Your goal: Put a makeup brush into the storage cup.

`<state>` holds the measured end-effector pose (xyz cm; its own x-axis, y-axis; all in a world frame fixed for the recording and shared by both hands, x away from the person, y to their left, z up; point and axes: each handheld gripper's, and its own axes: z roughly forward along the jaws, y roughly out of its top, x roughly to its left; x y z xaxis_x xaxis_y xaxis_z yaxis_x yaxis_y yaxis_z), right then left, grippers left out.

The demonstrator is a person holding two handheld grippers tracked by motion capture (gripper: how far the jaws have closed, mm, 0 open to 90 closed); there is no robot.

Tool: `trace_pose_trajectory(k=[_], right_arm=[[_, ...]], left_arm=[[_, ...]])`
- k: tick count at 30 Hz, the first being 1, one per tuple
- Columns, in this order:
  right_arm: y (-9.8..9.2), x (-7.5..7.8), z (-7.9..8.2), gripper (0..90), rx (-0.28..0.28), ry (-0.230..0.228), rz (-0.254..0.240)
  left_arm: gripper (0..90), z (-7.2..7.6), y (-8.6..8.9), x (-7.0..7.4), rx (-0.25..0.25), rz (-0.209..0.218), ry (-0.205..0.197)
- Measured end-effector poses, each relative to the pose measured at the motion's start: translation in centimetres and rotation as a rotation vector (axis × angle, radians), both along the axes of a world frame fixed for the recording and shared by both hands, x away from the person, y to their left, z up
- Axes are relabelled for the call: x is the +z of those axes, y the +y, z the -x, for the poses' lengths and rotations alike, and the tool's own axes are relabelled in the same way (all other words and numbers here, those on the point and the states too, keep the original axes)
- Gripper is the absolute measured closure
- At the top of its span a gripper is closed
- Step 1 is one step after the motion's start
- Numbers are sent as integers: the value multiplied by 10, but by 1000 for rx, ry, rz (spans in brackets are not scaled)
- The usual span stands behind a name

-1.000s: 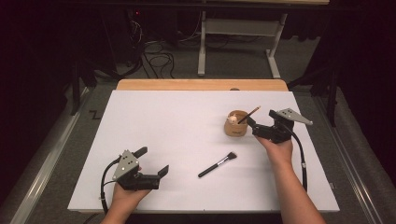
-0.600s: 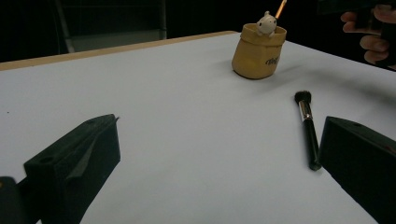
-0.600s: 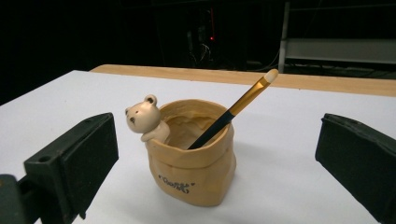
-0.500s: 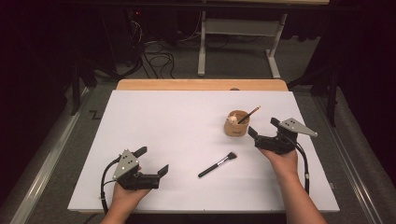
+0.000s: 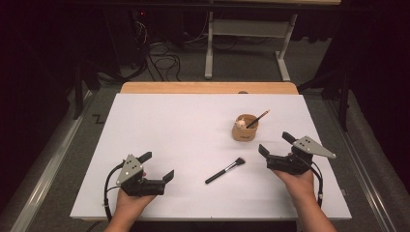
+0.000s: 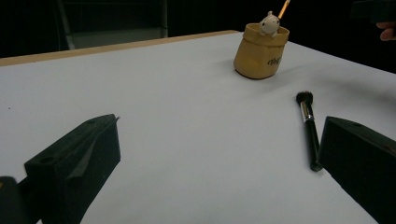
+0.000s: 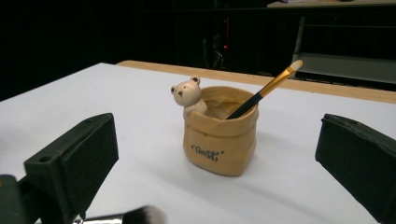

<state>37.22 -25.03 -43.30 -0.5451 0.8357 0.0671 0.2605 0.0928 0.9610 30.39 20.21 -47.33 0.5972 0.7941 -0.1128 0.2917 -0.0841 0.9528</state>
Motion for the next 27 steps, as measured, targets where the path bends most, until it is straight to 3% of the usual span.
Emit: trace_pose_trajectory(k=[12, 27], right_arm=[[-15, -13, 26, 2, 4, -13, 58], [-25, -23, 51, 2, 13, -56, 71]], left_arm=[[11, 0, 3, 1, 8, 10, -1], [10, 0, 6, 3, 30, 24, -6]])
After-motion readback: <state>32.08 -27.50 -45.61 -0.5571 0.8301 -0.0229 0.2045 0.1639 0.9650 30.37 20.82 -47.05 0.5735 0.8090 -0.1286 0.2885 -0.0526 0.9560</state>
